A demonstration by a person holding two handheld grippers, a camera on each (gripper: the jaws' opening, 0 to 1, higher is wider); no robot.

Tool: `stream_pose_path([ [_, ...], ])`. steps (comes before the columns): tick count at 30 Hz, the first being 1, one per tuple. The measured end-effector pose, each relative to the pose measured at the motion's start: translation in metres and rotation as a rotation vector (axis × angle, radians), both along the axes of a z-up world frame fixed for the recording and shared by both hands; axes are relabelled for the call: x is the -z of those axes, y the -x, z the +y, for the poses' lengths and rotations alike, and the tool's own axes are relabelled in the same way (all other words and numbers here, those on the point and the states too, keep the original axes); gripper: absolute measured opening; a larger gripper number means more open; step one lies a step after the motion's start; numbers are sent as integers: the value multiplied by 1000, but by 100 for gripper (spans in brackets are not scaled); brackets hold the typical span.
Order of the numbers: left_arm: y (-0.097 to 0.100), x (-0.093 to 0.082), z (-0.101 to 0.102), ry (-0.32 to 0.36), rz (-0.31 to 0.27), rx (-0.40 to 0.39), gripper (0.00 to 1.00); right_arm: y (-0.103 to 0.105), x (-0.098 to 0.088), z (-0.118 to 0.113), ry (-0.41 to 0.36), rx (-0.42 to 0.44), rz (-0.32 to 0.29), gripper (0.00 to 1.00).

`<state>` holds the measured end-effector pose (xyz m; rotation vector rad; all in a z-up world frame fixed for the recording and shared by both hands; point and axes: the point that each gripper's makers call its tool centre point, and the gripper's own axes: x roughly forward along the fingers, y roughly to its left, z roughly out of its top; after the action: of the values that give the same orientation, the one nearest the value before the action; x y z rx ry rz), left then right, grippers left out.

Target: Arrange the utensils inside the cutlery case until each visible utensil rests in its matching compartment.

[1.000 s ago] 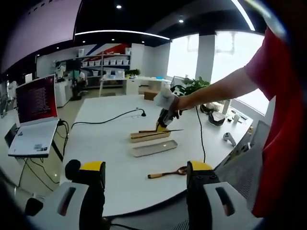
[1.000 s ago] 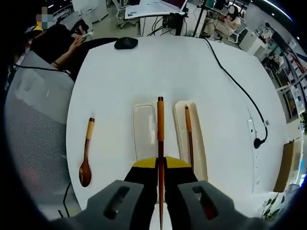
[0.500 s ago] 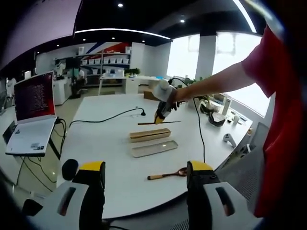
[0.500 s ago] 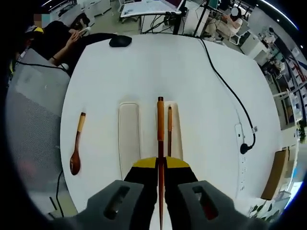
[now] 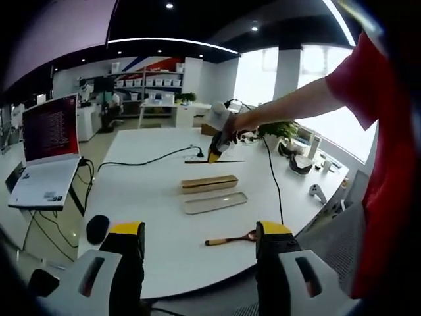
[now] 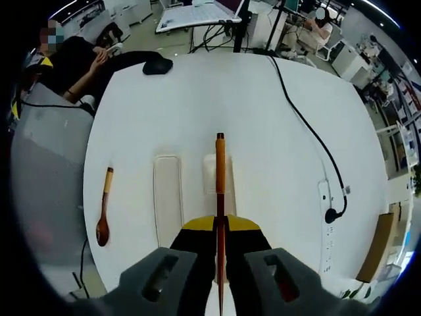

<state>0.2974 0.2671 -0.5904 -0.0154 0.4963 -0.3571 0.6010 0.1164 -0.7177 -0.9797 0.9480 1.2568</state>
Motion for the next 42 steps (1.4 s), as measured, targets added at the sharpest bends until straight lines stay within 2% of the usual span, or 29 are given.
stream_pose_path([
  [8, -1, 4, 2, 5, 16, -1, 71, -2, 18, -3, 35, -9, 12, 0],
  [12, -2, 8, 1, 36, 17, -2, 72, -5, 28, -2, 39, -2, 22, 0],
  [22, -6, 11, 3, 15, 33, 1, 72, -5, 51, 1, 46, 19, 51, 0],
  [25, -7, 11, 5, 33, 40, -8, 72, -5, 59, 3, 64, 9, 46, 0],
  [30, -9, 10, 6, 6, 39, -1, 72, -10, 70, 4, 79, 10, 52, 0],
  [36, -10, 13, 6, -9, 48, -4, 72, -21, 77, -2, 98, 23, 63, 1],
  [38, -11, 13, 5, -8, 47, -2, 71, -22, 78, -2, 98, 22, 65, 1],
  [39, -11, 13, 4, -9, 50, 1, 71, -15, 75, -2, 101, 23, 67, 1],
  [42, -12, 13, 3, -7, 55, 6, 72, -21, 78, -2, 102, 31, 78, 1],
])
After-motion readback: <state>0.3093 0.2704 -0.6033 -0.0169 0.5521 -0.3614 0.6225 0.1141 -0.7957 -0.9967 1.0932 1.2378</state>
